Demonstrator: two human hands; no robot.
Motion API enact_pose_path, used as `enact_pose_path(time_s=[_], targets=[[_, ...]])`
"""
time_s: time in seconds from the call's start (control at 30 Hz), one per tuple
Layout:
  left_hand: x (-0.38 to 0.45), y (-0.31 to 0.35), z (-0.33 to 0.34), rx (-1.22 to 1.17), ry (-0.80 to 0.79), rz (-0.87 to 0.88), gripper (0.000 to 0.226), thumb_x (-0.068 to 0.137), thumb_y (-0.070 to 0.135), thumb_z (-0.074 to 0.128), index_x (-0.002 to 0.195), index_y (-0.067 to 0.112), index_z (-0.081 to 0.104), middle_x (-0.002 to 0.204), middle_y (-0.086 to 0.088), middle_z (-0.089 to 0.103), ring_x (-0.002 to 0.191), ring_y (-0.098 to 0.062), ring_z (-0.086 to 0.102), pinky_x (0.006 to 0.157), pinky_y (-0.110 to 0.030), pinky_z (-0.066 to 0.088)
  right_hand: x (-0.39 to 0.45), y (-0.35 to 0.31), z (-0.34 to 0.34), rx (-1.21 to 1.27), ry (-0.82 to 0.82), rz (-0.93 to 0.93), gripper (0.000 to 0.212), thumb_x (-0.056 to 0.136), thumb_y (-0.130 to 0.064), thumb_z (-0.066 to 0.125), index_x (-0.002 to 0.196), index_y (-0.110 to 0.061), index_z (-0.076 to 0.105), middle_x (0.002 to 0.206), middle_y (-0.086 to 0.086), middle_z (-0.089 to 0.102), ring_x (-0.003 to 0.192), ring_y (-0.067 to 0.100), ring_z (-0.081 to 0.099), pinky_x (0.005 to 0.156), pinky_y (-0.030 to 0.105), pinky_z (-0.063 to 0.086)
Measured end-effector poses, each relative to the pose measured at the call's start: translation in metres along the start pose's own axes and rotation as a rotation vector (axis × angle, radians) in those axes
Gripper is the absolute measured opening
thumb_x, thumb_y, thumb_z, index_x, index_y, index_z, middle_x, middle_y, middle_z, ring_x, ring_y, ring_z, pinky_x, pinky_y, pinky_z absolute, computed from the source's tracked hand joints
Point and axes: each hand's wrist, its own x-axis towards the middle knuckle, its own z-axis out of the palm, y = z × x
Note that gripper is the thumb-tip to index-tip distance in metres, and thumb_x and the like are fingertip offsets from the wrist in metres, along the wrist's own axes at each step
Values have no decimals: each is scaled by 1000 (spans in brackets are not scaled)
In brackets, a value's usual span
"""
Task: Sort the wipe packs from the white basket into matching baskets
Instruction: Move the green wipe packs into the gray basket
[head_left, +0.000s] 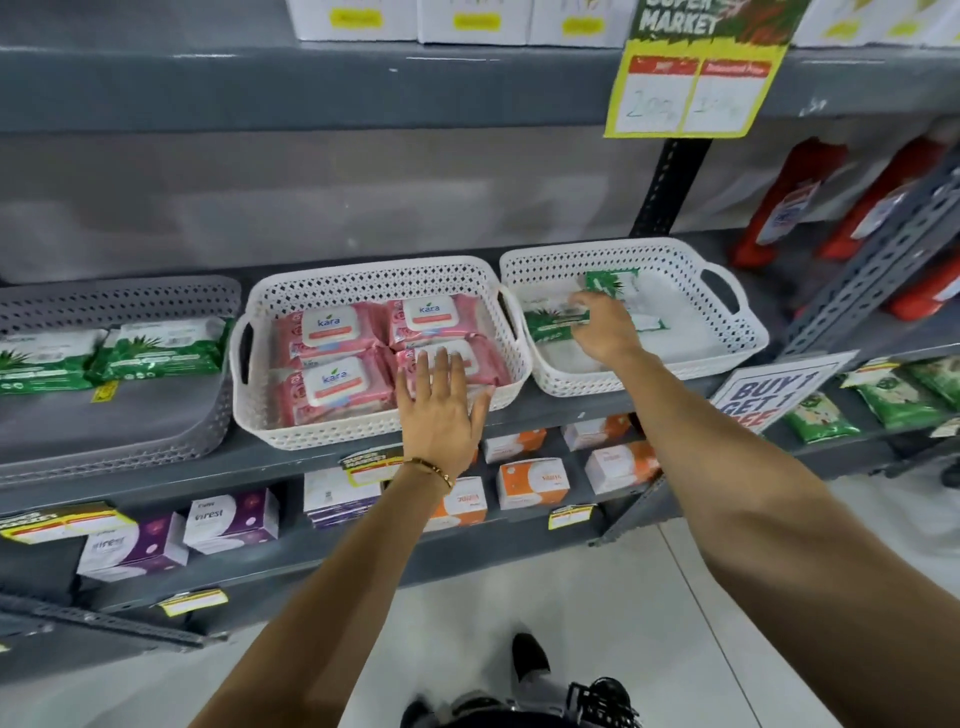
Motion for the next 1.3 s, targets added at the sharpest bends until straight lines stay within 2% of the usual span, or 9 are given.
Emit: enact_pose_path(time_s=[0.2,0.3,0.43,0.63,0.77,0.87,1.03,1.23,1.3], targets=[[22,50,11,-28,64,-81,65,94,51,27,137,5,38,141,-17,45,133,-36,35,109,-56,20,36,37,-5,-125,-149,-180,67,77,9,57,138,-17,44,145,9,45,125,30,50,101,36,45],[27,70,14,28,96,-124,64,93,50,25,128,3,50,132,-17,55,125,-35,47,103,-55,33,59,43,-2,-220,-261,-262,81,76,8,58,146,-20,29,156,6,26,141,28,27,113,39,30],[27,77,19,22,121,-169,59,94,44,24,125,4,53,131,-16,56,126,-33,46,102,-54,34,82,41,5,-349,-419,-343,89,79,0,59,150,-20,9,160,5,4,147,25,3,118,41,6],[27,80,21,41,154,-192,51,94,38,29,116,5,61,126,-17,60,122,-32,52,99,-52,40,94,41,17,-493,-492,-401,88,80,-7,56,150,-20,5,160,9,7,147,26,6,119,49,-7],[27,80,20,46,153,-193,51,94,38,29,115,5,61,124,-17,61,122,-33,52,101,-51,39,94,44,16,-379,-443,-399,86,77,-7,63,149,-17,17,154,11,28,140,31,27,119,48,11],[26,80,19,39,138,-186,53,94,38,28,117,4,60,126,-17,60,123,-32,51,102,-50,36,89,47,13,-294,-406,-419,82,77,-3,65,147,-17,24,150,12,34,136,32,33,115,45,25],[25,74,16,11,73,-149,62,93,43,17,127,5,51,137,-16,50,132,-31,40,108,-49,28,75,50,11,-199,-308,-379,84,76,4,66,146,-20,27,153,5,29,141,26,23,117,41,20],[6,36,9,20,60,-72,66,92,45,14,131,3,46,141,-17,45,135,-33,34,113,-49,21,52,38,1,-169,18,-323,77,70,-12,74,139,-14,41,132,9,49,124,30,38,107,38,33],[-5,13,4,22,68,-71,65,92,45,16,131,3,47,139,-17,48,133,-35,37,111,-50,23,42,30,-2,-197,170,-297,72,68,-11,71,136,-12,46,126,12,53,118,32,42,102,39,37]])
